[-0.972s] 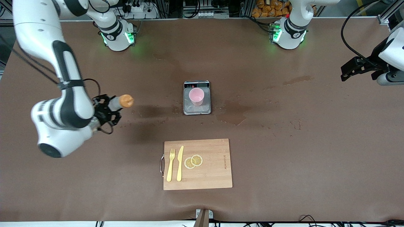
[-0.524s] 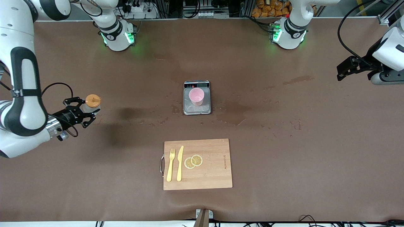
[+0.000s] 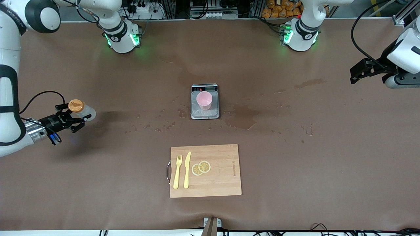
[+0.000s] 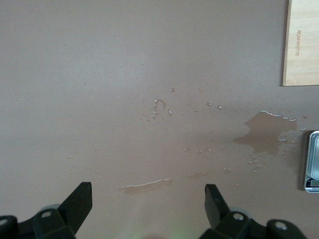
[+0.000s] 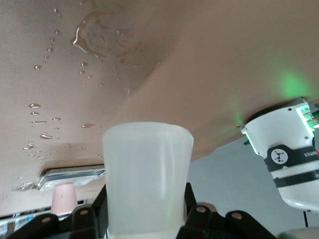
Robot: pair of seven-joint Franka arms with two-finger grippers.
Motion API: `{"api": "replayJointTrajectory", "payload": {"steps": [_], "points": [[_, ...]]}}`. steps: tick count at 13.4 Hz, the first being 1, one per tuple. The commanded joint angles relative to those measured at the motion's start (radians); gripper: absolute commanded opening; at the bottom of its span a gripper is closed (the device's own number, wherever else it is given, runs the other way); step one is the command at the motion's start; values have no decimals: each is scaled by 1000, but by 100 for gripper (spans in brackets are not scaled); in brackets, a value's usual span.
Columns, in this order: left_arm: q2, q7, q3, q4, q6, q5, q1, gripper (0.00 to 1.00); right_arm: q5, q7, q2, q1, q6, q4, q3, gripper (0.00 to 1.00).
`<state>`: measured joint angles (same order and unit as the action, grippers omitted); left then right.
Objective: Add sauce to pink cup with both arms
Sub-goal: 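Carry the sauce bottle back to its spot with the right gripper, then open the right gripper and draw it back from the bottle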
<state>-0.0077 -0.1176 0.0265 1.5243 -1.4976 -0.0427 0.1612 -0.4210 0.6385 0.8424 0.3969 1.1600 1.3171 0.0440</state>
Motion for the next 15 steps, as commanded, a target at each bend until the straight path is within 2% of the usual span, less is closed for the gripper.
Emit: {"api": "replayJointTrajectory", "payload": {"steps": [1, 2, 4, 8, 12, 13, 14, 15], "points": [[-5, 12, -2, -7, 7, 12, -6, 100, -59, -42, 36, 34, -13, -9, 17, 59], [-5, 12, 0, -7, 7, 14, -8, 100, -74, -46, 47, 33, -11, -9, 17, 59], [-5, 12, 0, -7, 7, 9, -9, 100, -107, -75, 75, 48, -10, -9, 17, 66], [-5, 13, 1, -4, 7, 9, -8, 100, -122, -105, 122, 77, 47, -9, 16, 64], [-5, 15, 1, -12, 7, 14, -8, 100, -124, -102, 127, 85, 50, -15, 16, 63], [-5, 15, 1, -10, 7, 14, -8, 100, -125, -97, 121, 85, 47, -21, 16, 68], [-5, 15, 1, -10, 7, 14, -6, 100, -125, -89, 116, 83, 44, -29, 16, 87], [-5, 15, 1, -12, 7, 12, -8, 100, -125, -60, 106, 83, 38, -53, 16, 100]]}}
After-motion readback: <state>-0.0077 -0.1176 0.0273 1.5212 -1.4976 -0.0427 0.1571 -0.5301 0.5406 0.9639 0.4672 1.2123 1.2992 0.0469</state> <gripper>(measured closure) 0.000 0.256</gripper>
